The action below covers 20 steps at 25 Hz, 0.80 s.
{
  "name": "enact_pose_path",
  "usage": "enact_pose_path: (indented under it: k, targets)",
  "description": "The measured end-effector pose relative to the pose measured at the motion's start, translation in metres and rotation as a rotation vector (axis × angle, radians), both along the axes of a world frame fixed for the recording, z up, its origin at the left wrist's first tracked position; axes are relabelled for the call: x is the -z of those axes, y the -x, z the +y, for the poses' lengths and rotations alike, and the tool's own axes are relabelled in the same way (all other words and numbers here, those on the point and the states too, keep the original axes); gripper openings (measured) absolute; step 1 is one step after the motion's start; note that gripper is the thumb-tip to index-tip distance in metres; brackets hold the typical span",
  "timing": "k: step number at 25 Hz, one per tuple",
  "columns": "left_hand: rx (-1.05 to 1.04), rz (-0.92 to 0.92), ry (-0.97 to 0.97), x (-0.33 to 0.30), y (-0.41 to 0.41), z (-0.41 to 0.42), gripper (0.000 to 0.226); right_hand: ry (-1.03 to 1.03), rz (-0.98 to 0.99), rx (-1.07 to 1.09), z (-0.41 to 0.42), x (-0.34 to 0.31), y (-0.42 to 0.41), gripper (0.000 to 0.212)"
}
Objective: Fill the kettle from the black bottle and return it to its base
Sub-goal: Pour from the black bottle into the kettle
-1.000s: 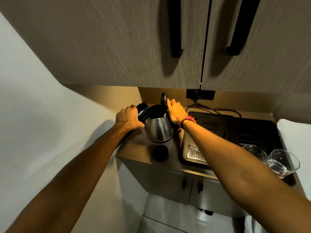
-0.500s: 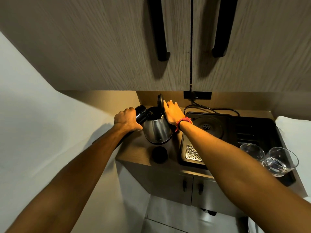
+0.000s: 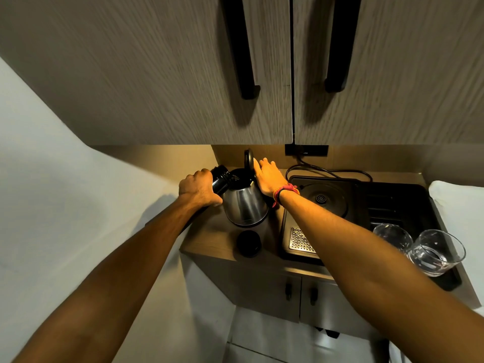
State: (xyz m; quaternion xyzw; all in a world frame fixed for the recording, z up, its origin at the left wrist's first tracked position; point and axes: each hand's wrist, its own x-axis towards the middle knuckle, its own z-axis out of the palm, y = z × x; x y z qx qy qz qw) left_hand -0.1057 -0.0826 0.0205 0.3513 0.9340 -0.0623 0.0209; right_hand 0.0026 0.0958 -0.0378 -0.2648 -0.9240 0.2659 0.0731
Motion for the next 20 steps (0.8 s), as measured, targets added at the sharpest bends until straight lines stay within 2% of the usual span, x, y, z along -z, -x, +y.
enact_pose_path:
  k: [3,10,16,20]
  targets:
    - [-0.021,-0.02,-0.063,0.001,0.0,0.001,0.064,0.011,-0.007,0.005,0.001,0.001,0.0,0.054]
    - [-0.051,-0.114,-0.291,0.022,0.011,0.0,0.075,-0.061,-0.042,-0.027,-0.001,-0.001,-0.001,0.048]
    - [-0.219,-0.347,-0.741,0.042,0.022,-0.018,0.075,-0.144,-0.107,-0.047,0.0,-0.003,0.002,0.049]
    - [-0.309,-0.344,-1.04,0.065,0.015,-0.039,0.086,-0.078,-0.098,-0.081,0.003,-0.003,0.001,0.054]
